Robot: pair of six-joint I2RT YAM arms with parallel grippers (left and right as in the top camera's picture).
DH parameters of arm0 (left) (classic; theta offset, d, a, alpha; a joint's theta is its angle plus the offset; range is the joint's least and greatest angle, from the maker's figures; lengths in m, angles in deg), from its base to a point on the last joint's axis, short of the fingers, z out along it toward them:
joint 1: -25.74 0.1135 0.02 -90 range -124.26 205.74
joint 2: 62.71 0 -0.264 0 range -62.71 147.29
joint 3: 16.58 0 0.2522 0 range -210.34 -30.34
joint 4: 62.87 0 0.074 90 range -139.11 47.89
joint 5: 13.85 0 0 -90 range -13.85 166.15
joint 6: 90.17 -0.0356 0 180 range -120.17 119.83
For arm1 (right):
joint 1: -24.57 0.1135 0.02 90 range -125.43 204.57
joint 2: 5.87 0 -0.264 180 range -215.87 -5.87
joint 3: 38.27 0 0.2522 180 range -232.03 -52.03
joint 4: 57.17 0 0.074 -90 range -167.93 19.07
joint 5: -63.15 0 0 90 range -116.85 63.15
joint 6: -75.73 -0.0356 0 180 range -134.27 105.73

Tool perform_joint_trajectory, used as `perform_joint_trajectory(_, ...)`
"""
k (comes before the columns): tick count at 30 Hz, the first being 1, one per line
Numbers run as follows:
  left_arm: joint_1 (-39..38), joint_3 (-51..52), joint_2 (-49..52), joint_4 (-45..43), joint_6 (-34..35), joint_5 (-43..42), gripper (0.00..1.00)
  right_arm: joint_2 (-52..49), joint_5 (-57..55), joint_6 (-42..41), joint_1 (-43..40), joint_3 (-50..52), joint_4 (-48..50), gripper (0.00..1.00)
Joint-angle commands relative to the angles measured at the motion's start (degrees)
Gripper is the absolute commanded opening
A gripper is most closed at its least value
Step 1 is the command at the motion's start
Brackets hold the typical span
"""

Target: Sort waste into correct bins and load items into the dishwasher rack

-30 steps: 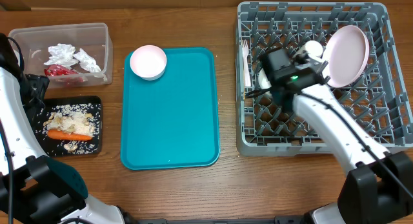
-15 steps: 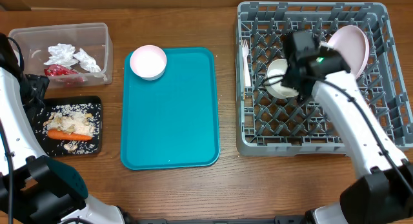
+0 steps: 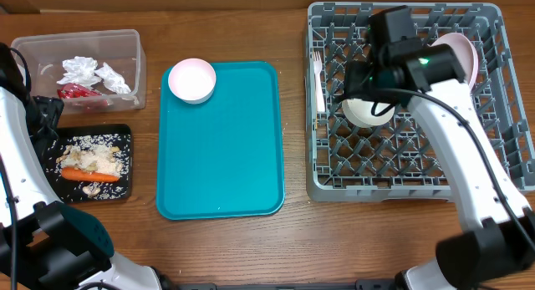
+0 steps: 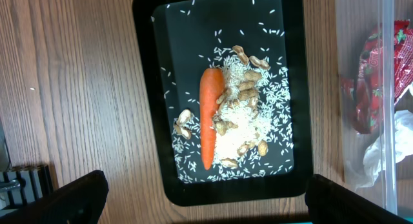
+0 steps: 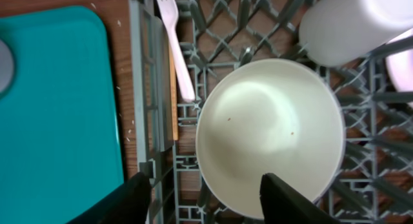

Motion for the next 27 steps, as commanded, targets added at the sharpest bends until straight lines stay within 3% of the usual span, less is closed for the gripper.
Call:
perform_joint_trajectory(1, -0.2, 0.2, -1.0, 0.0, 1.2, 0.0, 1.0, -4.2, -1.1, 2.5, 0.0, -0.7, -0.3, 0.57)
perform_joint_trajectory(9, -0.2, 0.2, -1.0, 0.0, 1.2, 0.0, 1.0, -6.5, -2.8, 2.5, 0.0, -0.7, -0.4, 0.54)
perform_joint_trajectory(15, -0.2, 0.2, -1.0, 0.0, 1.2, 0.0, 1.0, -7.1, -2.7, 2.4, 0.0, -0.7, -1.1, 0.38)
perform_joint_trajectory(27, -0.2, 0.2, -1.0, 0.0, 1.2, 0.0, 1.0, -7.4, -0.6, 2.1, 0.2, 0.8, -1.0, 0.3)
